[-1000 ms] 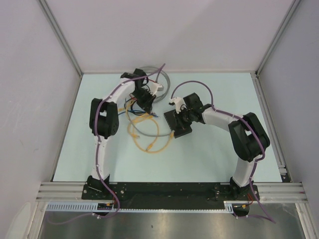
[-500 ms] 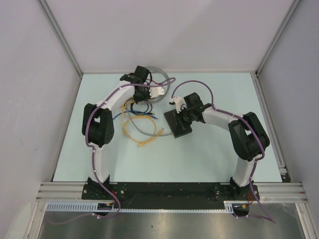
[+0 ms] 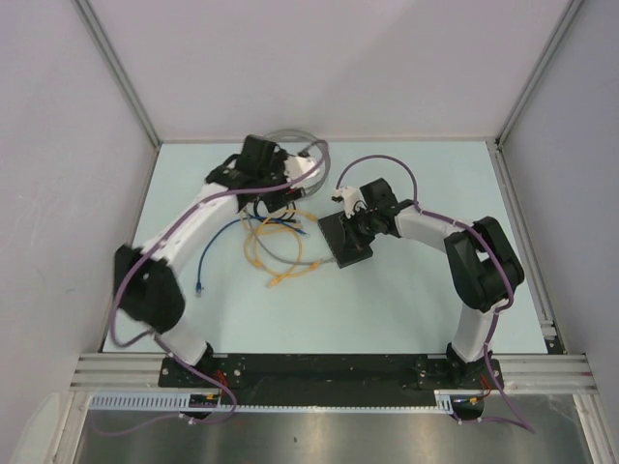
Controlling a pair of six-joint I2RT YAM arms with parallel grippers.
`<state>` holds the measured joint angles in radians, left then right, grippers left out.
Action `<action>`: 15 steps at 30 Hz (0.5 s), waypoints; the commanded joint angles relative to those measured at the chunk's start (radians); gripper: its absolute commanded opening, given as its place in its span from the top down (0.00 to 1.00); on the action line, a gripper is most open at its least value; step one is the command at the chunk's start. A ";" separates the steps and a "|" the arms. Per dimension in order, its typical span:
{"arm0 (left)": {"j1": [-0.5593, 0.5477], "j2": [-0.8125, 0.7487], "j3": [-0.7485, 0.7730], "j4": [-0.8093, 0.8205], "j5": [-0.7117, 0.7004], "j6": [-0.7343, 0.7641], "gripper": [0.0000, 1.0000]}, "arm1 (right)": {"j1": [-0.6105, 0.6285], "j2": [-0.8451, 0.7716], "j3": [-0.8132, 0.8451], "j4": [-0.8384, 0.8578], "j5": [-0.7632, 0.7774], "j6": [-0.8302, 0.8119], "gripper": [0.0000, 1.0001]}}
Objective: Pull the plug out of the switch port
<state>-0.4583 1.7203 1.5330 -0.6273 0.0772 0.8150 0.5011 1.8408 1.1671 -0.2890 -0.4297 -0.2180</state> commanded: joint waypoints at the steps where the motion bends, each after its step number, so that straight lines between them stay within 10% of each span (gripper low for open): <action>1: 0.088 -0.327 -0.230 0.150 0.076 -0.354 0.20 | -0.012 0.057 -0.027 -0.113 0.072 -0.011 1.00; 15: 0.277 -0.147 -0.481 0.086 0.306 -0.651 0.24 | -0.029 0.038 -0.029 -0.107 0.095 -0.003 0.63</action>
<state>-0.1829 1.5543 1.0470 -0.5907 0.3378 0.2871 0.4828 1.8400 1.1675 -0.2821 -0.4393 -0.1928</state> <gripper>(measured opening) 0.761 0.358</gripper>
